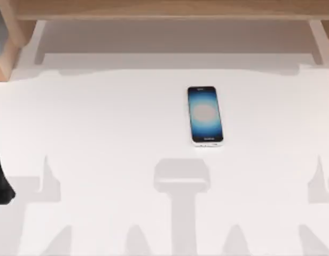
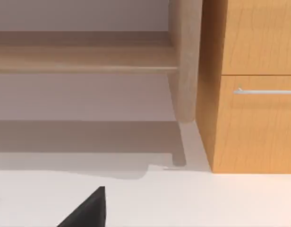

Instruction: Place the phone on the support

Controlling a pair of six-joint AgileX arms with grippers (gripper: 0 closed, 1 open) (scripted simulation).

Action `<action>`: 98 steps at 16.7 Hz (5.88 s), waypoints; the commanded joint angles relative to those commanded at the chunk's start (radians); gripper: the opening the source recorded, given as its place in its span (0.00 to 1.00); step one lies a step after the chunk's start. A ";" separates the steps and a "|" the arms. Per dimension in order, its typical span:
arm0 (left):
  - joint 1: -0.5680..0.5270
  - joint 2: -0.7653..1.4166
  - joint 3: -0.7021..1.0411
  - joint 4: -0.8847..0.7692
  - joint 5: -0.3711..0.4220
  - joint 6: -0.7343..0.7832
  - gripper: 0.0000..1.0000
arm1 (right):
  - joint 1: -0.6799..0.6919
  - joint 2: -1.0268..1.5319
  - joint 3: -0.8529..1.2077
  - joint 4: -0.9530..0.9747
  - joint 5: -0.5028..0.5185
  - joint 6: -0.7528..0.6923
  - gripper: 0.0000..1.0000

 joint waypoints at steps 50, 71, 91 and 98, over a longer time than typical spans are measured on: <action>0.000 0.000 0.000 0.000 0.000 0.000 1.00 | 0.506 2.606 2.242 -1.113 0.054 0.492 1.00; 0.000 0.000 0.000 0.000 0.000 0.000 1.00 | 0.506 2.617 2.215 -1.079 0.054 0.492 0.00; 0.000 0.000 0.000 0.000 0.000 0.000 1.00 | 0.499 2.519 2.271 -1.149 0.054 0.471 0.00; 0.000 0.000 0.000 0.000 0.000 0.000 1.00 | 0.401 2.278 2.050 -1.025 -0.054 0.345 0.00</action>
